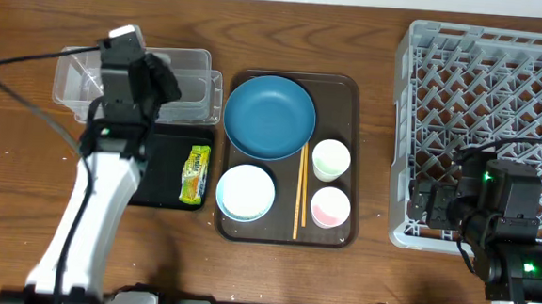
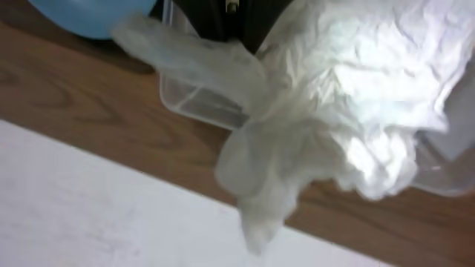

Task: Sort waste into correct bins and load items into the dishwasher rack
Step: 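Grasp the white tissue on the black tray and drop it into the clear bin, then grasp the yellow wrapper with the left gripper and drop it into the clear bin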

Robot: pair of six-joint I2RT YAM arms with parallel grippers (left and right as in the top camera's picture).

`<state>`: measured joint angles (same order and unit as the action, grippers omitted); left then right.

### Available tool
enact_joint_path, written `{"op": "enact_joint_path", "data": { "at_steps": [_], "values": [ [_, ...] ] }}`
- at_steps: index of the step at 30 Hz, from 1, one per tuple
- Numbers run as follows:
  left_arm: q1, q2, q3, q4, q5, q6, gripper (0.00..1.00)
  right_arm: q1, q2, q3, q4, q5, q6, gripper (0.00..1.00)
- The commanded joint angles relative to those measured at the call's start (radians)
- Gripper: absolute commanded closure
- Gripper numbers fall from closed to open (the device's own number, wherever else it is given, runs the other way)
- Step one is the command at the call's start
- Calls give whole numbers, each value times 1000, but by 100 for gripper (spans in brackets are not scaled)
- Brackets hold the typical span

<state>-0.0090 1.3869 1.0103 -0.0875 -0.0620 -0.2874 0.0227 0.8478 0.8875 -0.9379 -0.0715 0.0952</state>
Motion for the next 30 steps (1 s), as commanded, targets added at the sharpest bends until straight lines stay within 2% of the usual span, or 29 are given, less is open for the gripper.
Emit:
{"op": "enact_joint_path", "data": {
  "at_steps": [1,3,7,9,12,14,17,21,22,25,30],
  "values": [
    [3,112,0,57,-5,13,87,-5,-5,19,2,0,5,1],
    [3,165,0,89,-4,13,57,-5,-5,19,0,0,5,1],
    [3,229,0,116,2,14,48,-5,-5,19,-2,0,5,1],
    [3,225,0,101,7,14,40,-5,-5,19,-3,0,5,1],
    [3,167,0,33,71,22,38,-5,-5,19,-9,0,5,1],
    [3,105,0,-72,106,20,38,-5,-5,19,-10,0,5,1],
    [2,18,0,-281,165,20,37,-5,-5,19,-9,0,5,1],
    [2,-8,-3,-535,167,21,37,-5,-5,19,-8,0,5,1],
    [2,-2,-12,-564,168,21,37,-5,-5,19,-8,0,5,1],
    [2,33,-58,-581,212,24,27,-5,-5,19,-9,0,5,1],
    [2,137,-92,-581,282,24,25,-5,-5,19,-16,0,5,1]
  ]
}}
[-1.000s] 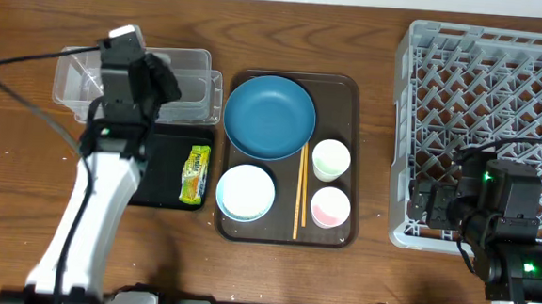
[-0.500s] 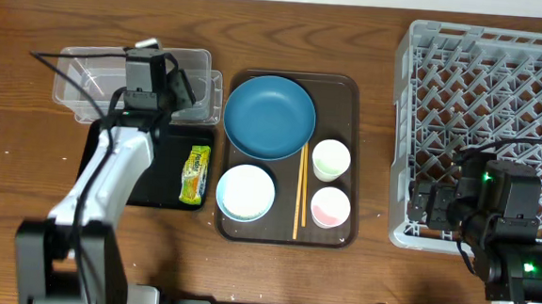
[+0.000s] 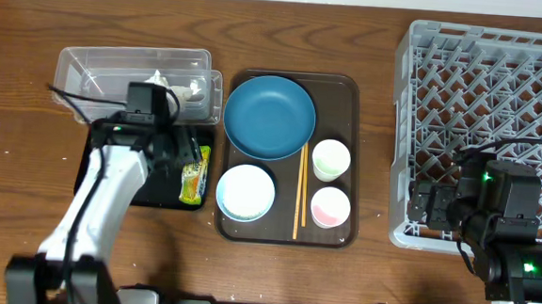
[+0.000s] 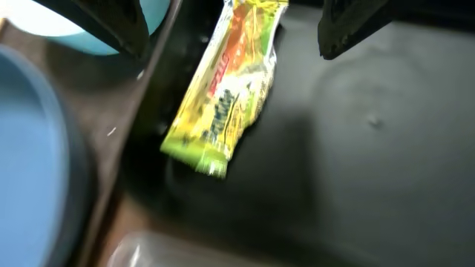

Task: Sort waste into correct bins and load items into the dishwasher rack
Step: 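Grasp the yellow wrapper with the left gripper and drop it into the clear bin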

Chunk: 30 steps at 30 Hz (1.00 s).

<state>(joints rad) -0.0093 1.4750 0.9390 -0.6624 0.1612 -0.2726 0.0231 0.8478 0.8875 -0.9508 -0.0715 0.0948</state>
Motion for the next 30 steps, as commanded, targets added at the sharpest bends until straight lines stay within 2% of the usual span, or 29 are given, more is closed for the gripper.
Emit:
{"op": "enact_joint_path", "data": {
  "at_steps": [1,8,10,12,15,16,17,19,26,30],
  "values": [
    [2,77,-21,-7,61,9,25,-6,-5,19,-4,0,6,1],
    [2,233,-21,2,66,9,25,-6,-5,19,-3,0,6,1],
    [2,267,-21,4,79,9,30,-6,-5,19,-3,0,6,1],
    [2,290,-21,4,109,9,41,-6,-5,19,-3,0,6,1],
    [3,298,-21,4,119,9,72,-6,-5,19,-3,0,5,1],
    [3,294,-19,4,119,9,79,-6,-5,19,-3,0,6,1],
    [3,290,-16,4,119,9,86,-6,-5,19,-3,0,6,1],
    [5,275,-3,-9,118,9,92,-6,-5,19,-3,0,5,1],
    [22,100,56,-37,106,9,94,-6,-5,19,-3,0,5,1],
    [27,-34,80,45,29,10,94,-6,-5,19,-3,0,5,1]
  ]
}}
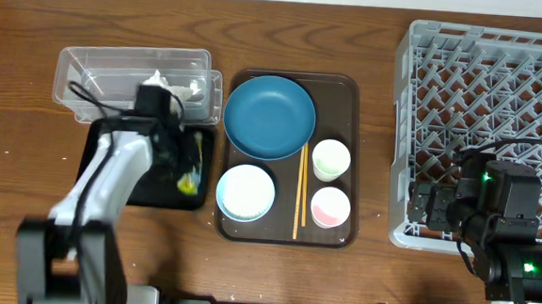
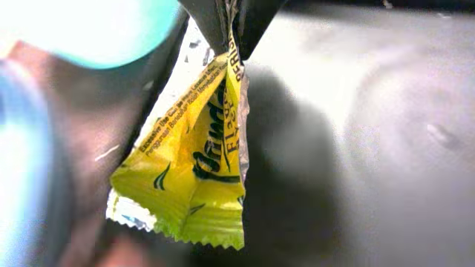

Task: Sort waste into correct bins and load items into the dishwasher rack
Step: 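Grasp the yellow wrapper with the left gripper and drop it into the clear bin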

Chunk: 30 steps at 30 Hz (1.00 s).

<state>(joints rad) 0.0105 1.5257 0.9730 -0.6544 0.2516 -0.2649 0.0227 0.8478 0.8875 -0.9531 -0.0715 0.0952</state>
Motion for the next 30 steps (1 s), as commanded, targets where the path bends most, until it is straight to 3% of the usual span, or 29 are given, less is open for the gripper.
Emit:
{"op": "enact_joint_path", "data": {
  "at_steps": [1,6,13,14,16,22,28,30],
  "values": [
    [7,-116,47,84,-90,2,94,-5,-5,19,0,0,5,1],
    [7,-162,47,339,-160,2,94,-5,-5,19,0,0,5,1],
    [9,-31,47,620,-187,2,86,-5,-5,19,-1,0,6,1],
    [9,0,47,650,-190,2,83,-5,-5,19,-1,0,6,1],
    [9,39,47,684,-193,2,66,-5,-5,19,-1,0,6,1],
    [13,74,47,700,-192,2,45,-5,-5,19,-1,0,5,1],
    [13,-30,47,591,-192,9,42,-5,-5,19,-1,0,5,1],
    [10,-79,47,487,-175,8,42,-5,-5,19,-2,0,5,1]
  ]
}}
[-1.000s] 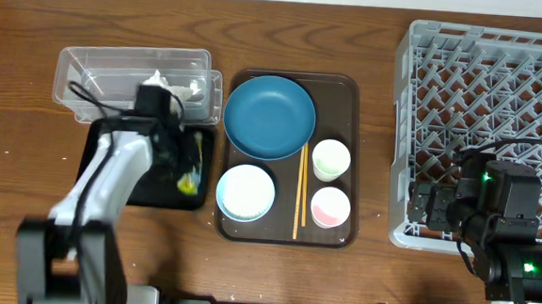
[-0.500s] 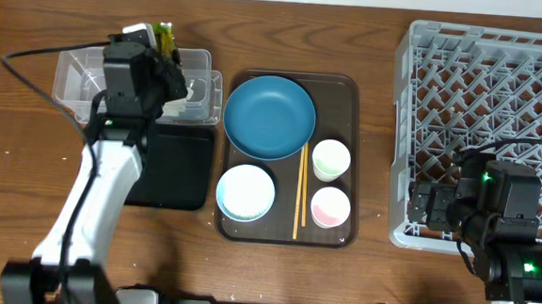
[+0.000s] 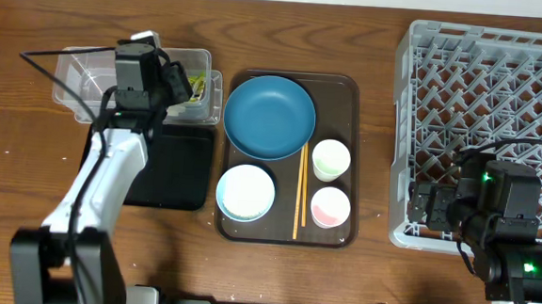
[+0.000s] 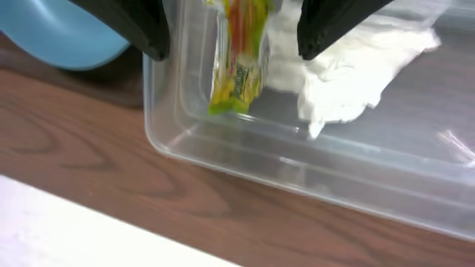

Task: Sort waste into correct bins and load items into the dishwasher rack
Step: 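Grasp the yellow wrapper with the left gripper and drop it into the clear bin, then grasp the light-blue rice bowl with the left gripper and lift it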

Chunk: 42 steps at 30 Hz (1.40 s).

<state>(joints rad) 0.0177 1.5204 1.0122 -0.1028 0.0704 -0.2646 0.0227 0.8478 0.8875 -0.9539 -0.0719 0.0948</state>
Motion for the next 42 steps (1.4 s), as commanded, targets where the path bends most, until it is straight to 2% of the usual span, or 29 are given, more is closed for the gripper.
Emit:
{"op": "enact_joint_path", "data": {
  "at_steps": [1,7,11,21,31,34,39,42],
  "values": [
    [-2,-88,7,-108,24,8,42,-5,-5,19,-1,0,6,1],
    [-90,-137,7,-493,203,8,42,-5,-5,19,-3,0,6,1],
    [-195,-117,-10,-633,222,8,42,-5,-5,19,-4,0,6,1],
    [-480,-65,-57,-626,198,8,41,-5,-5,19,-8,0,6,1],
    [-661,90,-58,-574,195,0,43,-5,-5,19,-8,0,6,1],
    [-686,136,-58,-568,194,0,55,-5,-5,19,-8,0,6,1],
    [-691,177,-58,-573,190,0,89,-5,-5,19,-8,0,6,1],
    [-690,161,-55,-577,182,0,94,-5,-5,19,-8,0,6,1]
  ]
}}
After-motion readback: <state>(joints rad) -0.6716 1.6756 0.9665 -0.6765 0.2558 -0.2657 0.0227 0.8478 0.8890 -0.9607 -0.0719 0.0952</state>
